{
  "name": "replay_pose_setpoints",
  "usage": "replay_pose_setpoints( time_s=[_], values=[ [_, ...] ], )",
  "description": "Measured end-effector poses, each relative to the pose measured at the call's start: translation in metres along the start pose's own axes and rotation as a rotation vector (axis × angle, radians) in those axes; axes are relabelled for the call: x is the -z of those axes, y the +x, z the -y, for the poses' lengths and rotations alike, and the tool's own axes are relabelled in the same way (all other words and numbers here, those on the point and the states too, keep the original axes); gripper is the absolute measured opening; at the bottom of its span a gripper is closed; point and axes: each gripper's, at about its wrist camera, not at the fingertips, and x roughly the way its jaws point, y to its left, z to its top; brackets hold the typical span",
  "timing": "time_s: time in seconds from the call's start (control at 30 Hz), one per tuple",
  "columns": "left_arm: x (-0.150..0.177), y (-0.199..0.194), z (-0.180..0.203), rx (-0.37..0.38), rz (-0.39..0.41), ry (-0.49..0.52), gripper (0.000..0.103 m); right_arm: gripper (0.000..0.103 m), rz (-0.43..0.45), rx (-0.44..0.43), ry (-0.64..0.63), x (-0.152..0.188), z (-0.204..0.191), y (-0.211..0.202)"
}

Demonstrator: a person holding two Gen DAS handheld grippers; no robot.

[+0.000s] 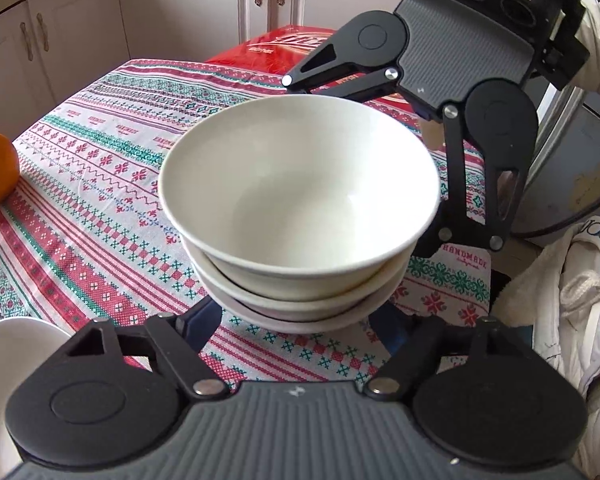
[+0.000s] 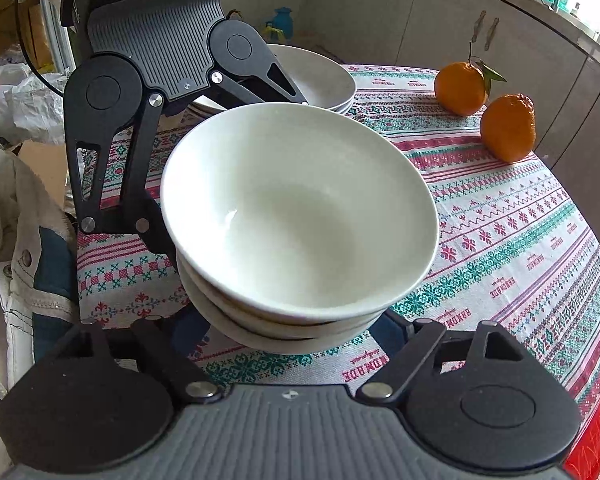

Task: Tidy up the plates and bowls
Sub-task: 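Hold the bowl stack with both tools and lift it together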

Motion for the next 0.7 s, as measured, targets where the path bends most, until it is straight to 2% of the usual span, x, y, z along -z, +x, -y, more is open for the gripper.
replay_pose_setpoints(
  time_s=[0.7],
  values=[
    [-0.0018, -0.0054, 0.0047, -0.004, 0.005, 0.026, 0.076, 0.085, -0.012, 0.003, 0.015, -0.0048, -0.0075, -0.008]
  ],
)
